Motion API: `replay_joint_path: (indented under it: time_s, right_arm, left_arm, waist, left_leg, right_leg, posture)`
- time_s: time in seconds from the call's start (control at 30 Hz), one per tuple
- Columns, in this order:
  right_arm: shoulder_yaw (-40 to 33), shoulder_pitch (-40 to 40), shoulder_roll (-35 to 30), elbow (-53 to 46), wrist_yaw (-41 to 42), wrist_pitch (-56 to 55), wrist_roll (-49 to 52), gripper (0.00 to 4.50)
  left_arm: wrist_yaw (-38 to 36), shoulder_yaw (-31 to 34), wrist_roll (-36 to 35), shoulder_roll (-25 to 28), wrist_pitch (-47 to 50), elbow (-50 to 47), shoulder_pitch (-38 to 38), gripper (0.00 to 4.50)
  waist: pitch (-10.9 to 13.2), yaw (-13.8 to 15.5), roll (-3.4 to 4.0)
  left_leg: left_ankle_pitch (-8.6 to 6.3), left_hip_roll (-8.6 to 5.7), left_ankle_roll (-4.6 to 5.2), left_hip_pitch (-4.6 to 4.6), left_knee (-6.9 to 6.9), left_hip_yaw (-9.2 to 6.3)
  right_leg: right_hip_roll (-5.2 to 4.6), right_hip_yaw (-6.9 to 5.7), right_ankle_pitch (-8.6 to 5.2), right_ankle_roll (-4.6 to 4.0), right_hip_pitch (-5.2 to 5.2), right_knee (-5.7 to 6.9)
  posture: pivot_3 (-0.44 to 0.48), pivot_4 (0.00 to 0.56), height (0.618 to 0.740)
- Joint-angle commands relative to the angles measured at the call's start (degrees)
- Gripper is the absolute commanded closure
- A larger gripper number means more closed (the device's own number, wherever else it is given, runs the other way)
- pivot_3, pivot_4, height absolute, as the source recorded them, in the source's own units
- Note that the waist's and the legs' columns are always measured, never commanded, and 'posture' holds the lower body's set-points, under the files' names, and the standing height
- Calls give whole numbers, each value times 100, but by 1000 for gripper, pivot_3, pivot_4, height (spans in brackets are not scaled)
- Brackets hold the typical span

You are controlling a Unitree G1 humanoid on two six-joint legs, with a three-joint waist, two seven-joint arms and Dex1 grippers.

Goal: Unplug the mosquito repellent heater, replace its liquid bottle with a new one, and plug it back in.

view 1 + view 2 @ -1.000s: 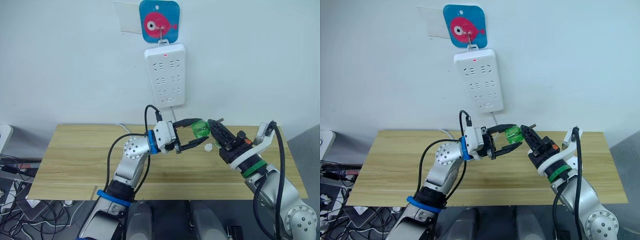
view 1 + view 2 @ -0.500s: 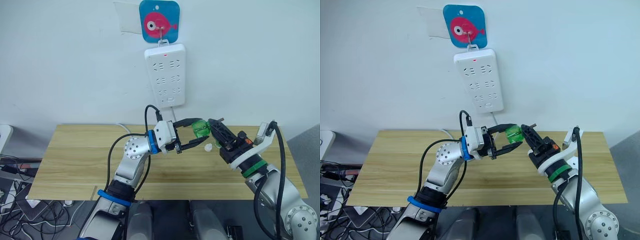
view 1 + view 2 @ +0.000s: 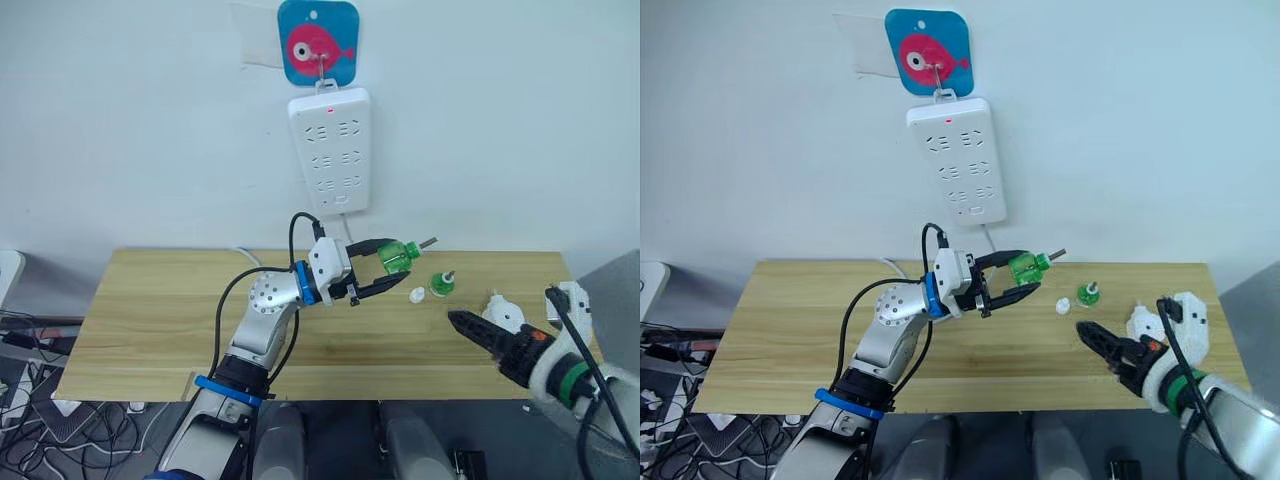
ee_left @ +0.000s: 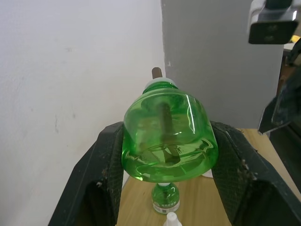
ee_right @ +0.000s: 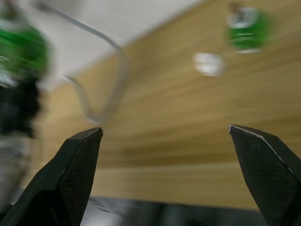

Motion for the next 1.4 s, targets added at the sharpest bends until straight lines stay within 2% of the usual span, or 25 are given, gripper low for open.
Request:
replay_joint_path:
  time_s: [0.03, 0.13, 0.27, 0.37, 0.47, 0.63, 0.9, 1.4]
  right_arm:
    - [-534, -106, -553, 853, 153, 611, 121, 15]
    - [-449, -416, -1009, 1661, 336, 1137, 100, 15]
    - [500, -1503, -1572, 2768, 935, 1887, -653, 15]
    - [1382, -2658, -1360, 3506, 1307, 2401, -1568, 15]
    - [1911, -3621, -993, 4072, 1788, 2840, -2379, 15]
    - [2457, -4446, -605, 4679, 2582, 3286, -3879, 15]
    - [2378, -5030, 115, 5262, 3281, 3922, -5240, 15]
    - [1803, -5178, 879, 5434, 3879, 4451, -6729, 15]
  left_arm:
    - [-253, -22, -217, 47, -169, -323, 187, 2244]
    - [-562, -91, -299, 141, -335, -398, 286, 2244]
    - [-987, -101, -379, 263, -553, -263, 311, 2244]
    - [-1061, -42, -403, 278, -569, -174, 230, 2244]
    - [-1037, -16, -372, 283, -579, -159, 216, 2244]
    - [-926, -1, -357, 325, -534, -325, 323, 2244]
    - [-832, -21, -306, 372, -574, -354, 385, 2244]
    - [-811, -57, -329, 437, -466, -517, 462, 2244]
  waist:
    - [0, 1, 0]
    - [2, 20, -3]
    - [13, 26, 4]
    - [21, 55, 5]
    - [43, 110, 8]
    - [86, 177, 39]
    - [157, 242, 36]
    - [191, 309, 34]
  left_leg:
    - [0, 1, 0, 0, 0, 3]
    - [0, 1, 0, -4, -1, 1]
    - [0, 1, 1, -6, -1, 7]
    - [0, 1, 1, -6, -1, 2]
    - [-2, -1, 3, -7, 0, 3]
    - [-4, 0, 6, -9, -4, 2]
    - [-4, 0, 7, -8, -14, 1]
    - [-4, -2, 8, -7, -17, 3]
  right_leg:
    - [1, 2, 1, -1, 0, -3]
    - [1, 0, 5, -7, 1, -13]
    - [-1, 2, 11, 0, 3, -27]
    - [0, -1, 11, 1, 4, -32]
    - [-1, 0, 11, 1, 3, -37]
    - [-1, -1, 11, 1, -1, -35]
    - [-4, -3, 12, 0, -4, -34]
    - [-5, -3, 12, 0, -4, -34]
  posture:
    - [52, 281, 740]
    - [64, 288, 740]
    - [94, 299, 740]
    - [110, 308, 740]
    - [121, 321, 740]
    - [138, 333, 740]
    - [155, 345, 740]
    - [163, 356, 740]
